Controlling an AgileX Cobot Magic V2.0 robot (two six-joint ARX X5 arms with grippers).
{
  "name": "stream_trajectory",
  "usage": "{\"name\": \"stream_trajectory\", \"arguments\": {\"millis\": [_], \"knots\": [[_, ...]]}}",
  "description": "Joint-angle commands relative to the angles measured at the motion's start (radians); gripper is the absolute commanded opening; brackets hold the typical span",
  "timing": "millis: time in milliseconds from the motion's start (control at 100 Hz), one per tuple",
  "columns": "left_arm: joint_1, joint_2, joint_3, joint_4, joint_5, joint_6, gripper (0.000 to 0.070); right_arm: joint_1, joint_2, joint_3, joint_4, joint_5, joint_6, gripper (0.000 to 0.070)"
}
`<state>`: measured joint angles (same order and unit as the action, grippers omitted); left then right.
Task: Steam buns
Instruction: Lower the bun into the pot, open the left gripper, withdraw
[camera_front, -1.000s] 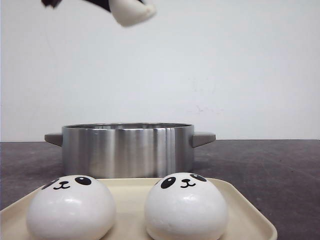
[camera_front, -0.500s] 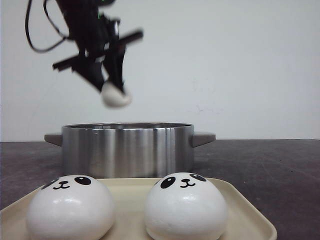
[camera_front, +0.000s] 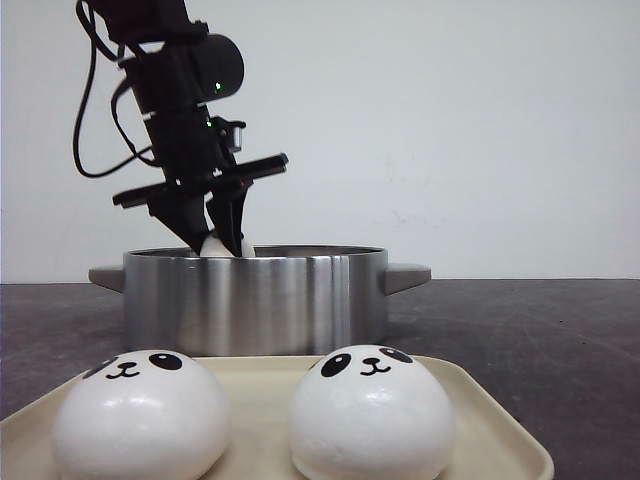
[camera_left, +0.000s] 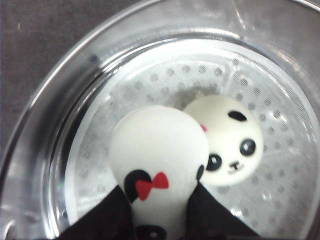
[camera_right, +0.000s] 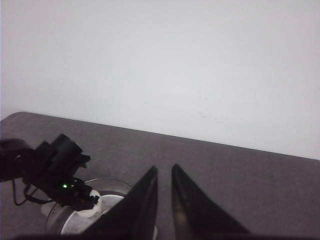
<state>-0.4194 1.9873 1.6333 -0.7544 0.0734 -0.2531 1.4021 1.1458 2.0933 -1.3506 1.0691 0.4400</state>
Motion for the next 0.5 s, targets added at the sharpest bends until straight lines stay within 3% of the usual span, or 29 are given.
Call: {"name": "stream_trajectory", "arguments": {"millis": [0,260,320,410,490], "knots": [[0.002,0.047,0.027,0.004,-0.003,0.010,0.0007,0.017,0.010,0.020,-0.079,-0.002,0.026,0.0044],[0.013,0.095,0.027,0.004,-0.003,0.010,0.0049,0.017,0.010,0.020,-0.079,-0.026,0.047,0.0044],[0.013,0.095,0.027,0.014,-0.003,0.010,0.0151,0.017,0.010,0.020,-0.079,-0.026,0.048,0.0044],[0.013,0.095,0.027,0.021,-0.003,0.006,0.0394,0.017,0.011,0.020,-0.079,-0.025,0.048,0.0044],[0.013,0.095,0.027,0.019,-0.003,0.006,0.0505,0.017,0.011,0.020,-0.078,-0.025,0.047,0.0044]]}}
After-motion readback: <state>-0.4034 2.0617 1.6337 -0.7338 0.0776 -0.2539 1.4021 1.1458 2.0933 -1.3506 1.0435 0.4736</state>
